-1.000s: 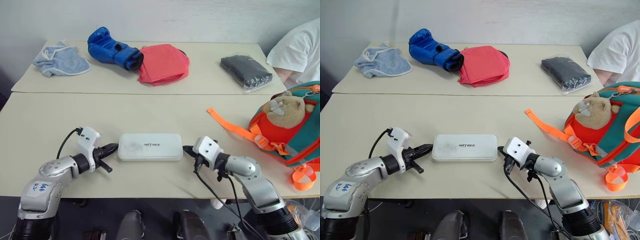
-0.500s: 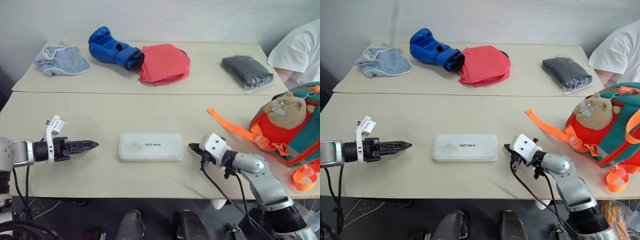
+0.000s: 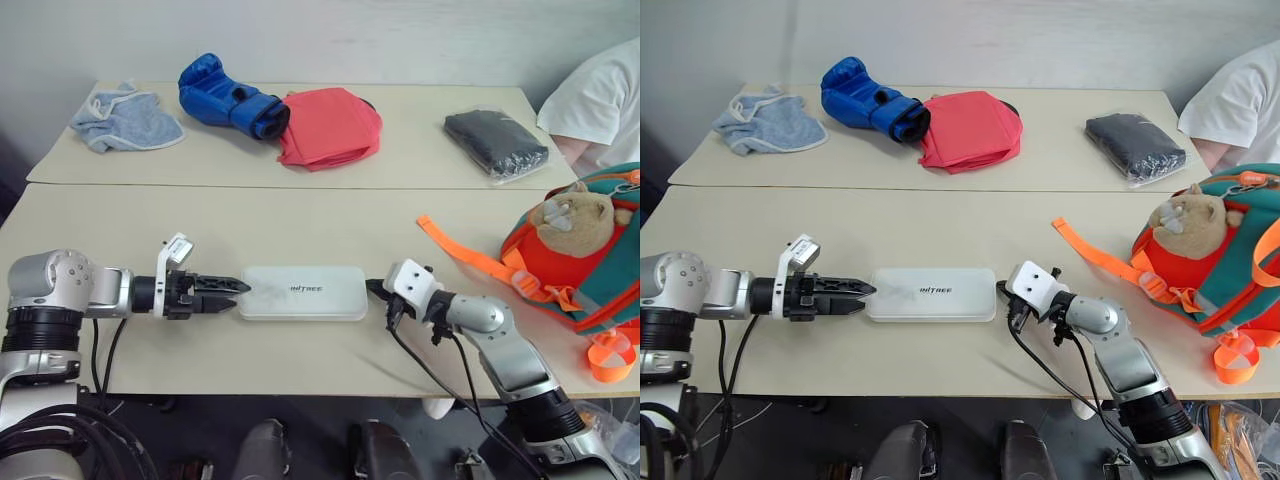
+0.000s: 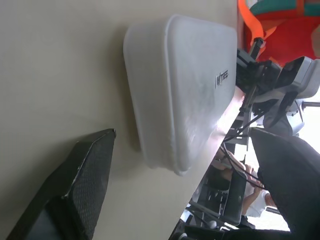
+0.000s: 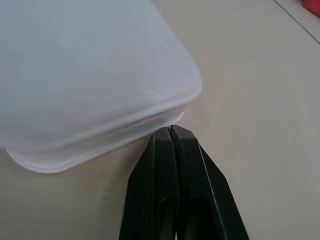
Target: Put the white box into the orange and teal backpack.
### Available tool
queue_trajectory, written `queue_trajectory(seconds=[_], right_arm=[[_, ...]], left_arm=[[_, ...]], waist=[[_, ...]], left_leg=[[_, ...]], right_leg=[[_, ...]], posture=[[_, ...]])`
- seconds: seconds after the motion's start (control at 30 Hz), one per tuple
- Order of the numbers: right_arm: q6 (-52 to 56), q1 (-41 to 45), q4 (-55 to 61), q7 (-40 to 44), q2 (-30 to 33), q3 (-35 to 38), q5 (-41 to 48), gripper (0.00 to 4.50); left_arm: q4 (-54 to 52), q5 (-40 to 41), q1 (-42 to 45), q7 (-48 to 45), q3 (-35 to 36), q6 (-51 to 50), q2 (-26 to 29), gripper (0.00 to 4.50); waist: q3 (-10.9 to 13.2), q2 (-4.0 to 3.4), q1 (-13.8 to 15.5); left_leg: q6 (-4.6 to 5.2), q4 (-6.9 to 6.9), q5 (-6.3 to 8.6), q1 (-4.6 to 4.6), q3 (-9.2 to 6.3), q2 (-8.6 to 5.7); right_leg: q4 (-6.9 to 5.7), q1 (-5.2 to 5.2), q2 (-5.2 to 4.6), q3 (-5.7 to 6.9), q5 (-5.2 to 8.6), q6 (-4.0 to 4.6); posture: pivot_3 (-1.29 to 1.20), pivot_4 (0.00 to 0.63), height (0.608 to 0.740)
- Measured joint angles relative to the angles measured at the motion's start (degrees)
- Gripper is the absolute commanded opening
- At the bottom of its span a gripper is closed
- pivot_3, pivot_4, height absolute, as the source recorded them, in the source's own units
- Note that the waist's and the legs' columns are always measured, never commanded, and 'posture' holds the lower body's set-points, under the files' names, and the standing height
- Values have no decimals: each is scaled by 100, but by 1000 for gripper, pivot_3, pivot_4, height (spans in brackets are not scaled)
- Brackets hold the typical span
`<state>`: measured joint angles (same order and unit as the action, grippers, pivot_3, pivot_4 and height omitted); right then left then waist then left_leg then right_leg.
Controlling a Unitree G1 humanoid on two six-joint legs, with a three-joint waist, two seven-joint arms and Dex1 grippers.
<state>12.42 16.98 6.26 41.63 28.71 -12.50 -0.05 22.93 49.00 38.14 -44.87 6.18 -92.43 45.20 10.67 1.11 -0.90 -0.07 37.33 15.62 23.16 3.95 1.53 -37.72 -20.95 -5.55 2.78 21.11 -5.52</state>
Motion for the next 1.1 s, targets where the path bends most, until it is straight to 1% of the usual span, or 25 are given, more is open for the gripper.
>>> queue_trajectory(seconds=[0.1, 0.33, 0.47, 0.57, 0.6, 0.67, 0.73, 0.87, 0.9, 0.93, 0.97, 1.0, 1.1], right_arm=[[-39, 1, -55, 3, -7, -55, -41, 0], [-200, 86, -248, 24, -12, -60, -56, 0], [-251, 179, -349, 57, -35, -73, -56, 0], [-256, 188, -356, 64, -27, -43, -52, 0], [-255, 176, -355, 70, -20, -19, -49, 0], [-255, 92, -306, 100, -1, 37, -21, 0], [-251, -1, -221, 132, 18, 99, 6, 0], [-213, -208, -98, 223, 60, 228, 173, 0], [-115, -314, 12, 268, 68, 313, 289, 380], [15, -505, 186, 303, 69, 447, 485, 505], [116, -694, 365, 326, 77, 571, 653, 785], [174, -882, 547, 355, 100, 684, 820, 1168], [360, -1465, 1158, 306, 164, 1144, 1194, 2165]], left_arm=[[35, -109, 85, 262, 238, 3, -330, 4486], [155, -72, 280, 478, 216, 7, -603, 4486], [350, 99, 442, 628, 87, 31, -843, 3721], [388, 421, 412, 717, -214, 0, -951, 2832], [388, 570, 407, 757, -264, -4, -950, 2436], [366, 943, 407, 790, -277, -2, -949, 1843], [312, 1206, 402, 913, -281, -1, -940, 1376], [143, 1520, 266, 1196, -250, 2, -968, 1326], [-93, 1524, 142, 1249, -112, 21, -1041, 1326], [-462, 1530, -54, 1265, 69, 105, -1126, 1326], [-844, 1516, -264, 1215, 181, 299, -1154, 1326], [-1162, 1505, -462, 1097, 289, 561, -1171, 1326], [-2137, 1265, -950, 301, 371, 1667, -1025, 1326]], waist=[[0, 0, 76], [0, 0, 103], [0, 1, 85], [0, 1, 63], [0, 1, 61], [0, 1, 60], [0, 1, 59], [0, 1, 61], [0, 1, 63], [0, 1, 71], [0, 1, 69], [0, 1, 70], [0, 1, 72]], left_leg=[[1, 5, -1, -6, -3, 0], [1, 6, -1, -20, -16, -5], [1, 5, -1, -18, -16, -7], [-1, 4, -1, -7, -15, -1], [-2, 4, -2, -7, -14, 0], [-4, 3, -3, -7, -15, 3], [-5, 4, -3, -8, -15, 3], [-5, 3, -3, -8, -15, 3], [-5, 0, -3, -6, -15, 2], [-5, -2, -3, -2, -18, 3], [-6, -5, -2, 1, -19, 5], [-6, -7, -2, 1, -18, 4], [-9, -9, -4, -2, -16, 6]], right_leg=[[1, 8, 0, 2, 0, 0], [4, 32, -2, 8, 0, 0], [7, 30, -1, 7, 0, 0], [8, 20, 3, 7, 0, 0], [8, 19, 4, 7, 0, -1], [9, 20, 5, 8, 0, 0], [10, 21, 4, 7, 0, -1], [13, 22, 5, 8, 0, -1], [17, 21, 4, 7, 0, 0], [19, 20, 4, 10, 0, 0], [25, 20, 5, 11, 0, 0], [27, 20, 6, 10, 0, -1], [35, 25, 8, 12, 0, 0]], posture=[[0, 150, 740], [0, 150, 740], [0, 150, 740], [0, 150, 740], [0, 150, 740], [0, 150, 740], [0, 150, 740], [0, 150, 740], [0, 150, 740], [0, 150, 740], [0, 150, 740], [0, 150, 740], [0, 150, 740]])
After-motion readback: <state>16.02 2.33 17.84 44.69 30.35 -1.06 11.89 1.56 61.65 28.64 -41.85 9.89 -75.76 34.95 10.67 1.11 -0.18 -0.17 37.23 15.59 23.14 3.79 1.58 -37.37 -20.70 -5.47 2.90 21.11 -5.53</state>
